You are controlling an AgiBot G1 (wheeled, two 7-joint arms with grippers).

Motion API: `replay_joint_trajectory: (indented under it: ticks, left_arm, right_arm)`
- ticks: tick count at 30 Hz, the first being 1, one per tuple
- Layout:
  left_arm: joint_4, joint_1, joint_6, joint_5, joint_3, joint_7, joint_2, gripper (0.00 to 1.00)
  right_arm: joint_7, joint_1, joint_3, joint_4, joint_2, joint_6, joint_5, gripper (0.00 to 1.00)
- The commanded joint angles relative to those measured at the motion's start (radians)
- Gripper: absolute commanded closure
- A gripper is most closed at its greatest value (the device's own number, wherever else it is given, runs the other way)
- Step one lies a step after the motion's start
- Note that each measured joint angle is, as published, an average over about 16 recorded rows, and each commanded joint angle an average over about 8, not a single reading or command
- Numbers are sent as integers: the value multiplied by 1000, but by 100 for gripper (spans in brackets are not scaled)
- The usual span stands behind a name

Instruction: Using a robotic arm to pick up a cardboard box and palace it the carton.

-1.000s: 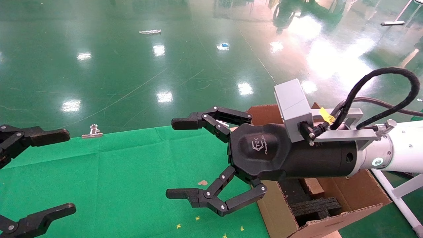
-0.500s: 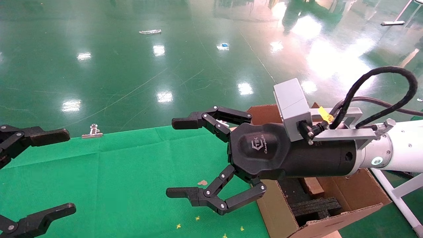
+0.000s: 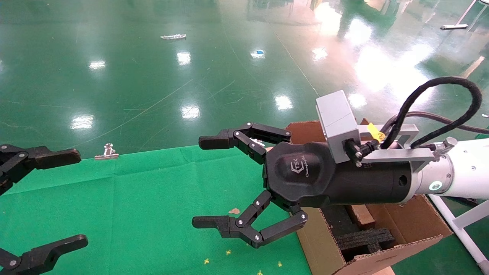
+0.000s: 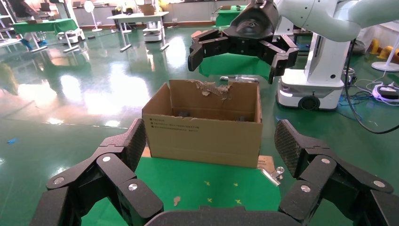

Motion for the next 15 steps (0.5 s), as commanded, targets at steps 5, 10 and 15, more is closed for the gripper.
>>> replay_joint_trajectory:
  ticks: [5,10,15]
  left_arm:
    - [0,0,0,0,0,0,0,0]
    - [0,0,0,0,0,0,0,0]
    - [0,0,0,0,0,0,0,0]
  right_arm:
    - [0,0,0,0,0,0,0,0]
    - [0,1,-1,-1,0,0,0,0]
    - [0,1,-1,-1,0,0,0,0]
